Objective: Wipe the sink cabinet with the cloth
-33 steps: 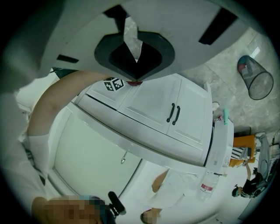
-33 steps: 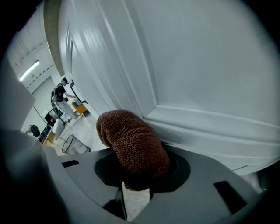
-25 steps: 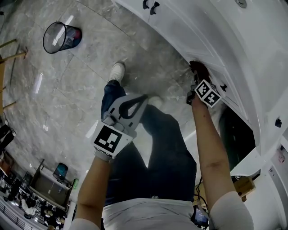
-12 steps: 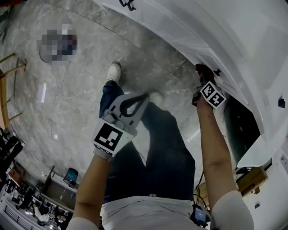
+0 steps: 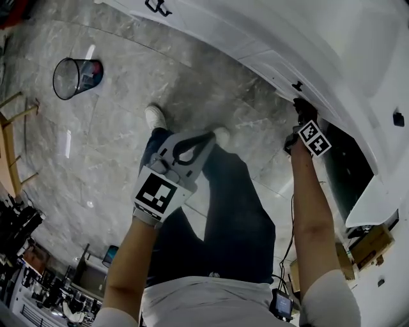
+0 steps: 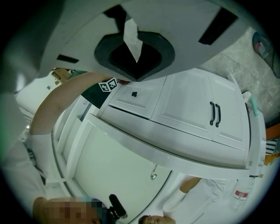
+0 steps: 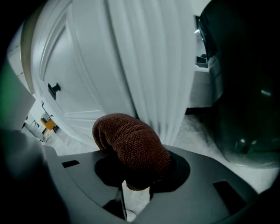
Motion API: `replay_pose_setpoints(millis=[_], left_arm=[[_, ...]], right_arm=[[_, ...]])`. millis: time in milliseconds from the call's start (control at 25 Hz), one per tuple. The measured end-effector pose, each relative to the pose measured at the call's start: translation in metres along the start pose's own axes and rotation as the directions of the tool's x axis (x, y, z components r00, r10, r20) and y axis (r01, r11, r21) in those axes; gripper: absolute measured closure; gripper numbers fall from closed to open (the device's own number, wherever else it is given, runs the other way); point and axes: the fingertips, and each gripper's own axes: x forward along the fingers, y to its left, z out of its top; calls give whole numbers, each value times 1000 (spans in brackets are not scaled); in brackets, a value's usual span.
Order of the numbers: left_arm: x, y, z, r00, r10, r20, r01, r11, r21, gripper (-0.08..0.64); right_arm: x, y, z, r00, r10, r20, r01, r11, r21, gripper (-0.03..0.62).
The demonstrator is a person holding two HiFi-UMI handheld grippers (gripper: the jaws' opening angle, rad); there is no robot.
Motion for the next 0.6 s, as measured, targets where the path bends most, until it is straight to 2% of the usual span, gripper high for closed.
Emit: replay_pose_setpoints(millis=[600], left_arm=[[8, -16, 5, 990, -139, -24, 140, 988, 63, 548]], right_arm=[[-38, -16, 21, 998, -11, 65, 4, 994, 111, 469]])
